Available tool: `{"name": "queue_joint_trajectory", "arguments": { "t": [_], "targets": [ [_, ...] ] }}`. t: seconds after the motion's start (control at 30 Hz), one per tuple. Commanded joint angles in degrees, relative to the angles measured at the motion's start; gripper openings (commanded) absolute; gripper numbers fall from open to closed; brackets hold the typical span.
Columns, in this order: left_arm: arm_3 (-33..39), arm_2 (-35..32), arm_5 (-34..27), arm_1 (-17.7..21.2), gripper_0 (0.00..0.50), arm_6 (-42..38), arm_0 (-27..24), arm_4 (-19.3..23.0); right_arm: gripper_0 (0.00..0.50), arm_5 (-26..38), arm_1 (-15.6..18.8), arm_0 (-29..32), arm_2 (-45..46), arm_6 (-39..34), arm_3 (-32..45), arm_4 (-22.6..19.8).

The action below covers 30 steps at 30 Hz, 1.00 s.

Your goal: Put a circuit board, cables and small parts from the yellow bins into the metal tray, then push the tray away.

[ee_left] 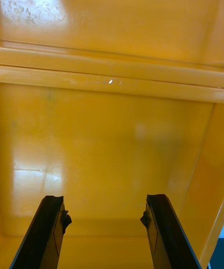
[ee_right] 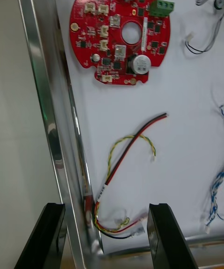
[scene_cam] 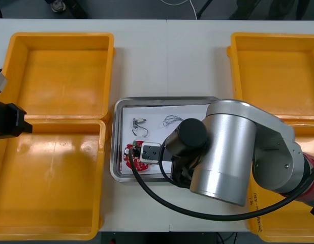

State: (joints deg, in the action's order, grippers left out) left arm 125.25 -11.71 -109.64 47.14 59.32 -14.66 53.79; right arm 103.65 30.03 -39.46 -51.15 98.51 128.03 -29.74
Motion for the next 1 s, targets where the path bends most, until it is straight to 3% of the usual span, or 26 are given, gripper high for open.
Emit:
{"name": "queue_joint_trajectory", "arguments": {
  "t": [0.03, 0.57, 1.0],
  "targets": [
    [1.57, -1.74, -0.36, 2.52, 0.500, -1.93, 0.68, 0.44, 0.500, -3.54, -2.43, -0.09, -4.31, 1.25, -0.50, 3.46],
    [1.57, -1.74, -0.36, 2.52, 0.500, -1.93, 0.68, 0.44, 0.500, -11.63, -1.28, 3.60, -10.46, 2.22, -5.68, 7.32],
    [1.57, -1.74, -0.36, 2.52, 0.500, -1.93, 0.68, 0.44, 0.500, -11.89, -0.41, 4.13, -16.17, 1.34, -6.47, 12.33]
  ]
}}
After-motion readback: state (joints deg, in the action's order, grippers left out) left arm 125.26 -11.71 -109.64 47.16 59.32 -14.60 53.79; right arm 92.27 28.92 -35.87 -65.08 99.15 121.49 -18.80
